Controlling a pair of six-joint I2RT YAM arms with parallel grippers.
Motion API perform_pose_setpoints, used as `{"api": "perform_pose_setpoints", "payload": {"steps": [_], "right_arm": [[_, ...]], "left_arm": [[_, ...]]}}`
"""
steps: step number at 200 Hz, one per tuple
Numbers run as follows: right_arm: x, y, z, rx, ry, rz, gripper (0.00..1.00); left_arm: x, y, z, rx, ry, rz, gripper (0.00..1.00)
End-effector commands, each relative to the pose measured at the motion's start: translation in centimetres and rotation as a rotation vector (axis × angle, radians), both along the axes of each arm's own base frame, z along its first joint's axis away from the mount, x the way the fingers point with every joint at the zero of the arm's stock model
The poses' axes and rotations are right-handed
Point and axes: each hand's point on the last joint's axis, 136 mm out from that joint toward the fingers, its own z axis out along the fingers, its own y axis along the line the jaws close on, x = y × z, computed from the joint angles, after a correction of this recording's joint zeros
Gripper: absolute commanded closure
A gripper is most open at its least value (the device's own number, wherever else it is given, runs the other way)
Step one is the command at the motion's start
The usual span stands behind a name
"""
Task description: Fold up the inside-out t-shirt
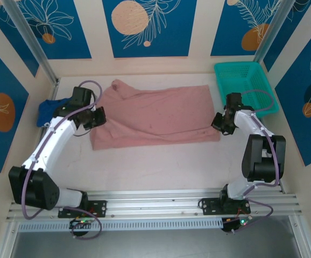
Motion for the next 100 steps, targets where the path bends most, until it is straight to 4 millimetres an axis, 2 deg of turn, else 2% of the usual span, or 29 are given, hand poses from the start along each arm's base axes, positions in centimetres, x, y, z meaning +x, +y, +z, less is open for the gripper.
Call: {"api": "perform_pose_setpoints", "payload": {"steps": [1, 36, 100], "right_arm": [[1.2, 0.1, 0.6, -0.017, -0.022, 0.021, 0.94], [1.9, 0.1, 0.1, -0.028, -0.009, 0.025, 0.94], [2.9, -0.2, 0.0, -0.052, -0.007, 0.029, 0.94]], "left_arm": [[2.0, -0.1, 0.9, -0.014, -0.043, -0.027, 1.0], [3.8, 0.0, 0.5, -0.024, -0.04, -0.022, 1.0], [5.8, 0.9, 0.4, -0.016, -0.043, -0.002, 1.0]]}}
